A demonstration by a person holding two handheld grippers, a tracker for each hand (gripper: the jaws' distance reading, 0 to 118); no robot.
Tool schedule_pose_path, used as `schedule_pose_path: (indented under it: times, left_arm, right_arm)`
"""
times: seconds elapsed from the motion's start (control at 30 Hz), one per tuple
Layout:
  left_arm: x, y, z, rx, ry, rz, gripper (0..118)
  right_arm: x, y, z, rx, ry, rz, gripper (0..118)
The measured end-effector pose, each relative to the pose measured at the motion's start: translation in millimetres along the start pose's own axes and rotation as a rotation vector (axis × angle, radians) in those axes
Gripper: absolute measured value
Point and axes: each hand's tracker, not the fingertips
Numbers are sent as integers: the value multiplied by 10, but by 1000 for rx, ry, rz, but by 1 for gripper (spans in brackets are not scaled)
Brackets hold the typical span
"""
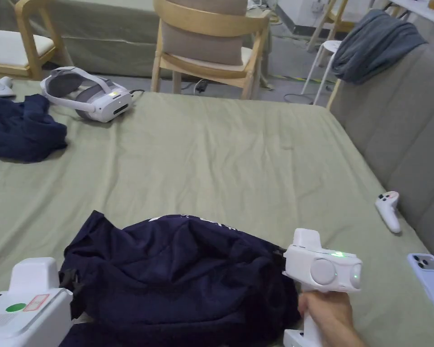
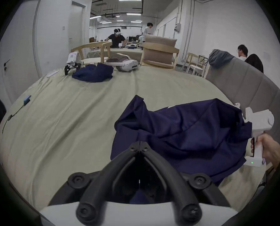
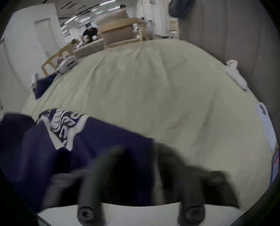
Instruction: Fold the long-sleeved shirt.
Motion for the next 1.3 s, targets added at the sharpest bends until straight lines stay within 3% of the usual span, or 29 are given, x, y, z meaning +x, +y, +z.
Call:
schedule_pose_path:
  times: [0.07, 0.1, 0.13, 0.2, 0.23, 0.33, 0.43, 0.47, 0.5, 0.53, 0.57, 0.63, 0.73, 0.87, 1.2, 1.3]
  left_arm:
    - [-80, 50, -106, -12, -7, 7, 4]
    - [-116, 118, -194, -28, -11, 4, 9]
    - [-149, 184, -266, -46, -4, -1, 25]
    - [-229, 372, -495, -58, -11, 25, 91]
    - [-234, 484, -642, -77, -6, 22, 111]
    - [-255, 853, -1147, -86, -23, 10, 109]
    - [-171, 891, -1542, -216, 2, -14, 108]
    - [-170, 885, -1665, -261, -24, -10, 96]
    - [-194, 860, -1759, -295, -65, 1, 70]
    - [-256, 813, -1797, -293, -86, 44, 28]
    - [-338, 836, -1843, -326, -98, 92, 17]
    - [-407, 804, -1746, -312, -87, 155, 16]
    - [-408, 891, -1346, -183, -114, 20, 16]
    - [-546, 1219, -700, -15, -211, 147, 16]
    - [-544, 2309, 1202, 409, -268, 90, 16]
    - [-628, 2659, 1678, 516, -243, 42, 16]
  right_arm:
    - [-126, -44, 25, 35, -85, 101, 5]
    - [-110, -60, 31, 37, -70, 77, 5]
    - [-76, -65, 31, 35, -59, 49, 5]
    - [52, -64, 17, 23, -11, -50, 5]
    - [86, -72, 10, 22, 3, -73, 5]
    - [97, -72, 6, 23, 0, -62, 5]
    - [51, -63, 8, 24, -11, -27, 5]
    - [58, -66, 10, 24, -10, -28, 5]
    - [81, -71, 13, 23, -6, -33, 5]
    - [97, -56, 6, 22, 1, -41, 5]
    - [120, -48, 25, 21, 12, -54, 5]
    - [138, -7, 102, 21, 15, -67, 5]
    - [140, 97, 383, 134, 38, -81, 4]
    - [57, 356, 991, 294, 91, -105, 4]
    - [-452, 1208, 2704, 615, 170, 50, 4]
    - [-557, 1489, 3148, 688, 200, 59, 4]
